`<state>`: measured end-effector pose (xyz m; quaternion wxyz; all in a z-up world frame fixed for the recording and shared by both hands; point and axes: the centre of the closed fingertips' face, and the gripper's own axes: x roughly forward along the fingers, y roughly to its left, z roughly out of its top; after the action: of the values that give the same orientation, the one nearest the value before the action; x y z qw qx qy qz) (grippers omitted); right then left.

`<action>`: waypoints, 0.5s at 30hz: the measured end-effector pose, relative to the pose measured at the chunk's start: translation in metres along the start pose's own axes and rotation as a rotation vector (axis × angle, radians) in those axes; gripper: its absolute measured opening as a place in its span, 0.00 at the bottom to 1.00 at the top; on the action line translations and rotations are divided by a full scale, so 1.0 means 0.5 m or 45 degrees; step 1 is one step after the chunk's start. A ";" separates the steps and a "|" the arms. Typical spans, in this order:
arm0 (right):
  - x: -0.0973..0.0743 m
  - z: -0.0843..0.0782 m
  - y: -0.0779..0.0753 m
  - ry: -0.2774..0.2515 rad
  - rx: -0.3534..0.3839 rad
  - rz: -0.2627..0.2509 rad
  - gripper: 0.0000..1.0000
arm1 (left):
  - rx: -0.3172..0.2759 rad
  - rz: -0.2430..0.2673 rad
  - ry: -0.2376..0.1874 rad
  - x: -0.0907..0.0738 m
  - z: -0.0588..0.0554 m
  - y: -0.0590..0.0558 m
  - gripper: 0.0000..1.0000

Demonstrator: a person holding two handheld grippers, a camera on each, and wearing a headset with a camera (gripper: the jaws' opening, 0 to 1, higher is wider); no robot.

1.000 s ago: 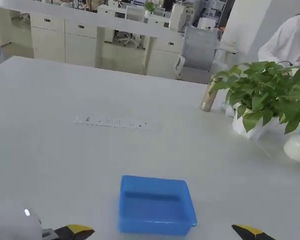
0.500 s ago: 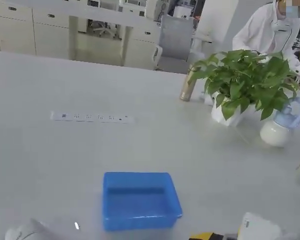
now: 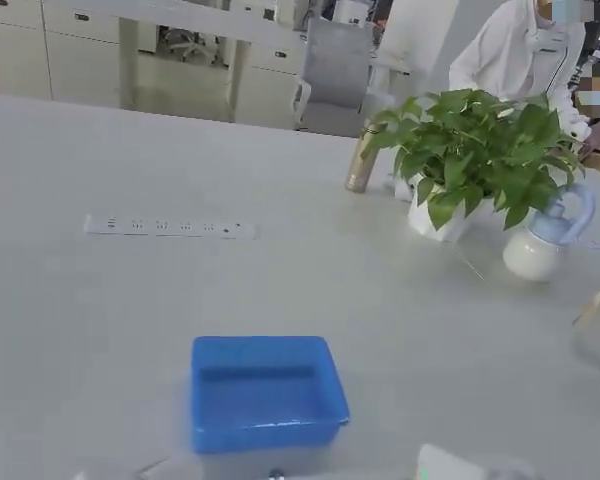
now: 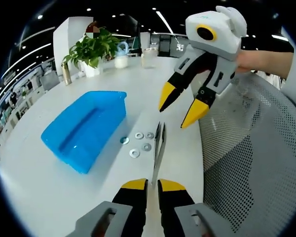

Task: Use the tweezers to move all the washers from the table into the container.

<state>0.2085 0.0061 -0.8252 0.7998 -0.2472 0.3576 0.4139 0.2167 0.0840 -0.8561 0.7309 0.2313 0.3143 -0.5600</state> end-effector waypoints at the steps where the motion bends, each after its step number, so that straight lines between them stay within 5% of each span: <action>1: -0.001 0.000 -0.001 0.002 -0.010 0.002 0.23 | 0.012 0.001 0.005 0.003 0.002 0.000 0.04; 8: -0.029 0.002 -0.019 -0.021 -0.058 0.013 0.24 | 0.095 0.008 0.064 0.015 0.003 0.000 0.00; 11: -0.040 0.005 -0.022 -0.059 -0.065 0.034 0.23 | 0.139 0.005 0.139 0.011 -0.002 -0.005 0.00; 13: -0.043 0.006 -0.021 -0.075 -0.087 0.048 0.24 | 0.234 0.045 0.138 0.004 0.015 -0.004 0.00; 15: -0.041 0.004 -0.016 -0.083 -0.119 0.083 0.23 | 0.237 0.053 0.147 -0.007 0.029 -0.016 0.00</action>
<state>0.2077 -0.0069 -0.8073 0.7847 -0.2589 0.3195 0.4638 0.2114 0.0742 -0.8432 0.6983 0.3366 0.2974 -0.5574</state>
